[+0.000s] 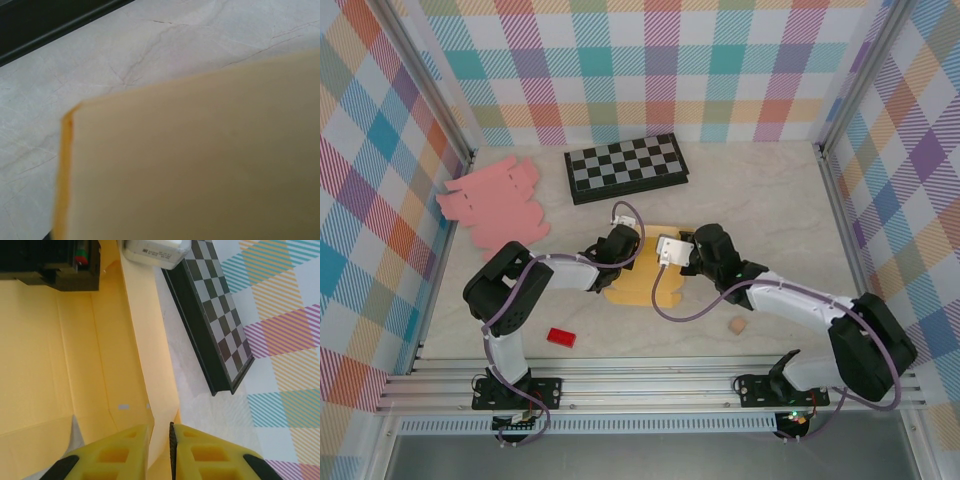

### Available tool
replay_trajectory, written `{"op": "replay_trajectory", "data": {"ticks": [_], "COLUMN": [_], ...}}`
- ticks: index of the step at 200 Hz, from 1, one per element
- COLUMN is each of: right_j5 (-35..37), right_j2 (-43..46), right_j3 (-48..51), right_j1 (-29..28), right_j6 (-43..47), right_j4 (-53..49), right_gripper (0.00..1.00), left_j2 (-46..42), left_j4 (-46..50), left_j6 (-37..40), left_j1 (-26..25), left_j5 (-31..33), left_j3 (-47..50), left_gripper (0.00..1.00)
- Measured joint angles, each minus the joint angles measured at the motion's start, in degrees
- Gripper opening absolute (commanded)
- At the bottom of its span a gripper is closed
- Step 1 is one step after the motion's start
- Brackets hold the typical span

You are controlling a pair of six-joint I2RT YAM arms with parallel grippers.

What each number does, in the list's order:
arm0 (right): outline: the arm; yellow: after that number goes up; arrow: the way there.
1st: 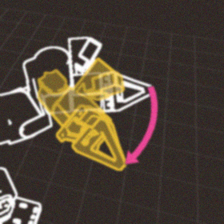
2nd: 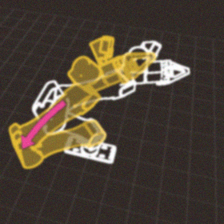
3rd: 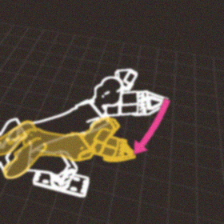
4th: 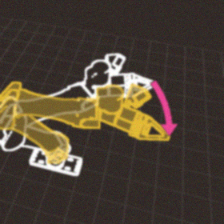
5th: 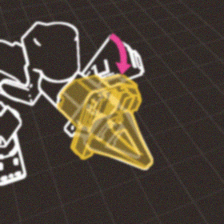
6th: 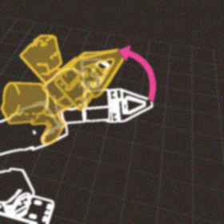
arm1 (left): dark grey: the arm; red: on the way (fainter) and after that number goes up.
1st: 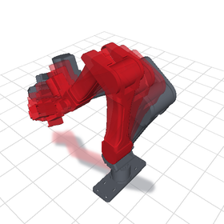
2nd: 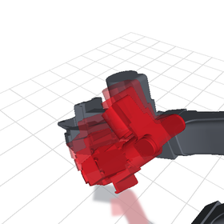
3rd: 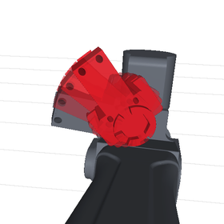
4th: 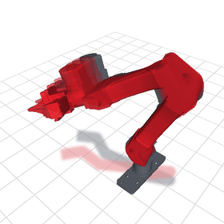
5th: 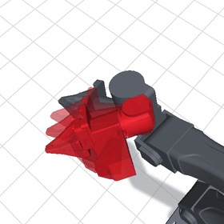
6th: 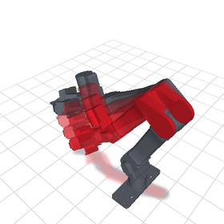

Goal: Fold the paper box

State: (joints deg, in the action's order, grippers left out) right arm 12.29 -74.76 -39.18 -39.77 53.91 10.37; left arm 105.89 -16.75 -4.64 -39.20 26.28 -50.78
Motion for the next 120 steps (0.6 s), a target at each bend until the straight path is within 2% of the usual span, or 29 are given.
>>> {"op": "replay_trajectory", "data": {"ticks": [37,45,54,64,77,96,120], "right_j5": [-2.40,-2.67,-3.10,-3.45,-3.37,-3.76,-5.70], "right_j2": [5.27,6.25,6.80,6.91,6.88,5.84,0.52], "right_j3": [-3.15,-4.81,-6.97,-10.32,-14.08,-20.31,-27.28], "right_j1": [0.70,1.07,1.70,2.86,4.59,8.90,13.35], "right_j6": [-6.62,-9.11,-12.13,-16.31,-21.77,-32.52,-39.69], "right_j4": [-6.80,-8.63,-10.69,-13.14,-15.43,-20.76,-26.82], "right_gripper": [0.19,0.24,0.37,0.38,0.46,0.44,0.40], "left_j2": [0.00,0.00,0.00,-0.07,-0.26,-0.42,-0.52], "left_j4": [-0.72,-1.20,-1.68,-2.16,-2.99,-3.41,-3.39], "left_j6": [0.26,0.46,0.90,1.25,1.64,2.29,2.97], "left_j1": [0.02,0.02,0.02,0.07,0.13,0.13,0.28], "left_j5": [-0.07,-0.07,-0.24,-0.48,-1.01,-1.62,-2.43], "left_j3": [0.57,0.81,1.07,1.40,1.97,2.32,2.38], "left_gripper": [0.17,0.17,0.17,0.17,0.17,0.17,0.17]}}
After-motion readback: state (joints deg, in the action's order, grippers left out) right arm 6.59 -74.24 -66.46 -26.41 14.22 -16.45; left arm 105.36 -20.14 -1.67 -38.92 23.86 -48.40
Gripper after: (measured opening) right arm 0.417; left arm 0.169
